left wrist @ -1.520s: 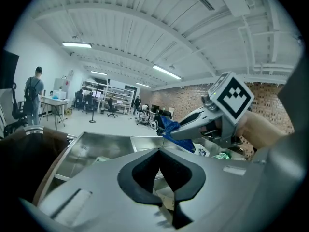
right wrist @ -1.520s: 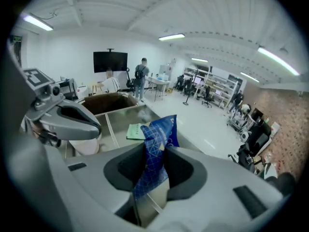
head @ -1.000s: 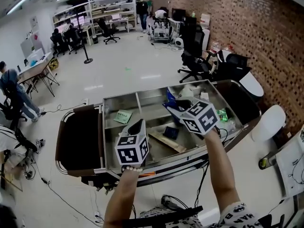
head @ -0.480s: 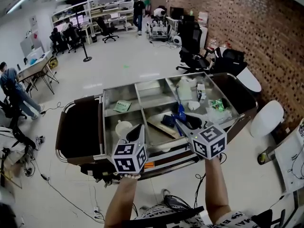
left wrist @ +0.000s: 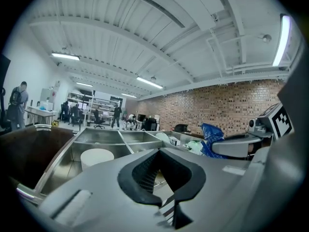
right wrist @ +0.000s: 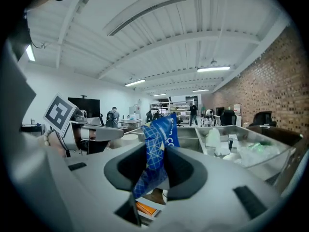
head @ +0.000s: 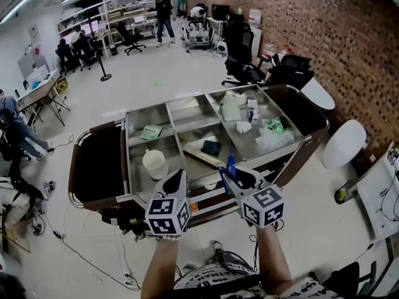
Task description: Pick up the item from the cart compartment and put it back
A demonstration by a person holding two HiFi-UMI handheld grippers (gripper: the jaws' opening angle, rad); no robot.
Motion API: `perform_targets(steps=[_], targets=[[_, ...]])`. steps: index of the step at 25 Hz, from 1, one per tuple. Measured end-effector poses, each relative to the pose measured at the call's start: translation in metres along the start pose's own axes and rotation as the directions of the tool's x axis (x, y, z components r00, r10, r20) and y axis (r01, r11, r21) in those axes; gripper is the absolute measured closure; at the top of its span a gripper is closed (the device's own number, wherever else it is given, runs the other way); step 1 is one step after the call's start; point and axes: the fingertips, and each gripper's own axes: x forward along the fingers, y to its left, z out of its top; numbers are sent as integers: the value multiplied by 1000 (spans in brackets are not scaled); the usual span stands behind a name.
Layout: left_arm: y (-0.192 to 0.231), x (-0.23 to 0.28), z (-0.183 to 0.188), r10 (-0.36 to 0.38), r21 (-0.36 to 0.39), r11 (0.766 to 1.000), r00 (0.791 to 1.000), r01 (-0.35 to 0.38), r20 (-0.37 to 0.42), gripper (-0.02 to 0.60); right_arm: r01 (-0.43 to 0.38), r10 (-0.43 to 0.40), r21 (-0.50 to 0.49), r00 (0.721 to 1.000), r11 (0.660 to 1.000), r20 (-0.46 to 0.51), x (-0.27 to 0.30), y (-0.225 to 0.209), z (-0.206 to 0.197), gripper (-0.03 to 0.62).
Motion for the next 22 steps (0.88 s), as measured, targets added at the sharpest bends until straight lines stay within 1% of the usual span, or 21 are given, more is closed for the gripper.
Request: perform_targets(steps=[4, 9, 12, 16, 22], targets=[[-5, -6, -9, 3, 4, 1000, 1000, -3, -15, 581, 8, -8, 20, 1000, 1000, -6, -6, 5, -11, 470], [-3, -10, -13, 16, 17, 1000, 1000, -16, -27, 581, -11, 11, 55, 1000, 998, 10, -9, 9, -14, 470], [-2, -11, -14, 16, 25, 1000, 999, -15, -31, 581, -1, 1, 44, 1000, 999, 12, -9, 8, -13, 470], [-1, -11, -15, 18, 45, 999, 999, -16, -34, 581, -10, 9, 41, 1000, 999, 14, -6, 12, -13, 470], [0, -8, -16, 5, 37, 999, 999, -3, -35, 581, -16, 16, 25, 1000, 1000, 17, 0, 13, -6, 470]])
